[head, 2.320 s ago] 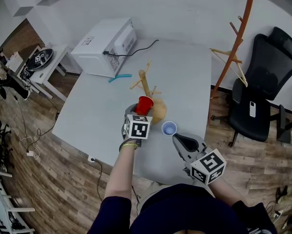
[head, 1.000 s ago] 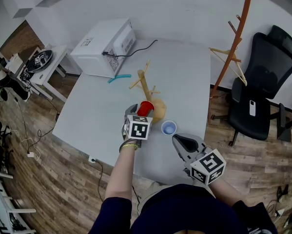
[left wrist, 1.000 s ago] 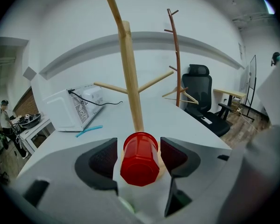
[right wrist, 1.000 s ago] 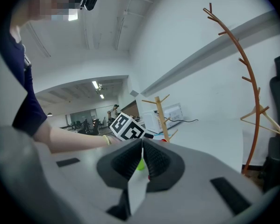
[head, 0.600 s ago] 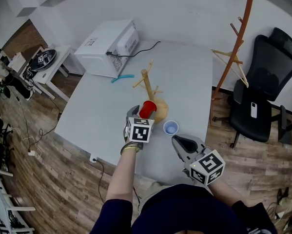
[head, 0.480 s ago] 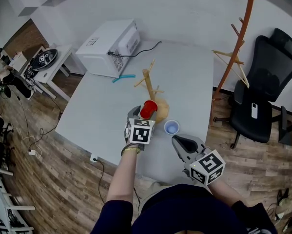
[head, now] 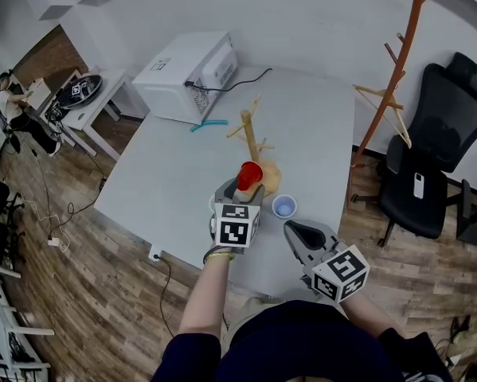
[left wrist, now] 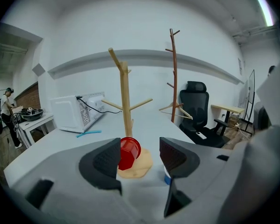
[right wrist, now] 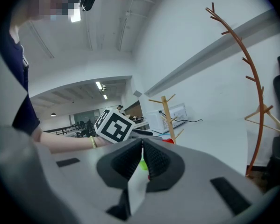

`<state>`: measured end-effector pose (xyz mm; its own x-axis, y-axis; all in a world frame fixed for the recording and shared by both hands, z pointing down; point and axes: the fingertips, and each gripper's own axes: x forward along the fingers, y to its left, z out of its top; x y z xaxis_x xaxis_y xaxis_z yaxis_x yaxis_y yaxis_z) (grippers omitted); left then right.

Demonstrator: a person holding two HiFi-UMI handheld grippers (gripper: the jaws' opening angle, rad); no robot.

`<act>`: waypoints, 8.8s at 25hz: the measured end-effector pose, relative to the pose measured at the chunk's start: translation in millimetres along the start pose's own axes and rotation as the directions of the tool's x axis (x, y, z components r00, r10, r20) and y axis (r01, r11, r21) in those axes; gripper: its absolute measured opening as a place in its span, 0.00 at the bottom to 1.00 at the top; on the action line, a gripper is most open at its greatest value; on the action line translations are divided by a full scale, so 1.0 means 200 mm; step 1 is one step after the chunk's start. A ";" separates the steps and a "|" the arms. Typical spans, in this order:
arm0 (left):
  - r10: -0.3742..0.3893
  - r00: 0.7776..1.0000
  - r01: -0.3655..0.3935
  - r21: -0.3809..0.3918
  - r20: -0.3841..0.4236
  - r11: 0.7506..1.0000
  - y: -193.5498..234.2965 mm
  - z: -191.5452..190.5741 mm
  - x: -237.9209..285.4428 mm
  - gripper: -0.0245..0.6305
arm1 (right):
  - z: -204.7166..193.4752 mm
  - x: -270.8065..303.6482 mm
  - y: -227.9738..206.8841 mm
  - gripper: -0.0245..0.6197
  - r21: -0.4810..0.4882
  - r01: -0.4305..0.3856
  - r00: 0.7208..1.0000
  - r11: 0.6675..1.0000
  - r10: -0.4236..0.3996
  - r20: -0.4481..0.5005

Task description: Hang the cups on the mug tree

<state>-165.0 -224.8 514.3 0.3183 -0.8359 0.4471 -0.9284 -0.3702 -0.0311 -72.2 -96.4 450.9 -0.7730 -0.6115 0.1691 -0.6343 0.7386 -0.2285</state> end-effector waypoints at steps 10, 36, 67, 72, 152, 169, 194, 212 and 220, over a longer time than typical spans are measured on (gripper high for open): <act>0.014 0.997 -0.008 -0.085 0.074 0.996 -0.07 0.02 -0.18 0.23 | -0.01 -0.01 0.01 0.09 -0.004 -0.006 1.000 1.000 0.006 -0.008; 0.004 0.991 0.016 -0.147 0.132 0.989 -0.24 -0.12 -0.50 0.07 | -0.11 -0.03 0.03 0.09 0.004 -0.029 0.998 1.000 0.030 -0.057; 0.015 0.990 0.010 -0.180 0.137 0.984 -0.22 -0.17 -0.50 0.07 | -0.14 -0.04 0.00 0.09 0.049 0.002 0.999 0.999 0.001 -0.053; 0.031 0.992 -0.007 -0.191 0.122 0.982 -0.17 -0.21 -0.47 0.23 | -0.14 -0.04 -0.01 0.09 0.050 0.012 0.999 0.999 -0.009 -0.054; 0.233 0.956 -0.274 -0.263 -0.177 0.925 0.42 -0.79 0.04 0.46 | -0.19 0.07 -0.08 0.09 0.060 0.090 0.989 0.994 -0.082 -0.125; 0.231 0.970 -0.244 -0.257 -0.078 0.935 0.39 -0.39 -0.18 0.45 | -0.13 -0.02 0.04 0.09 0.065 0.070 0.995 0.995 -0.065 -0.069; 0.301 0.949 -0.308 -0.064 -0.099 0.949 0.25 0.09 -0.23 0.45 | -0.01 -0.20 -0.13 0.09 0.040 -0.152 0.986 0.988 0.154 -0.068; 0.437 0.882 -0.415 0.147 -0.178 0.898 0.29 0.26 -0.14 0.45 | 0.00 -0.32 -0.33 0.09 0.028 -0.245 0.965 0.969 0.247 -0.087; 0.510 0.838 -0.451 0.277 -0.197 0.848 0.34 0.35 -0.14 0.45 | 0.00 -0.34 -0.36 0.09 0.025 -0.292 0.951 0.956 0.293 -0.097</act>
<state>-222.8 -255.6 437.5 -0.2443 -0.8089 0.5347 -0.8781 -0.0495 -0.4760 26.0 -108.4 456.8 -0.9224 -0.3378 0.1873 -0.3806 0.8774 -0.2921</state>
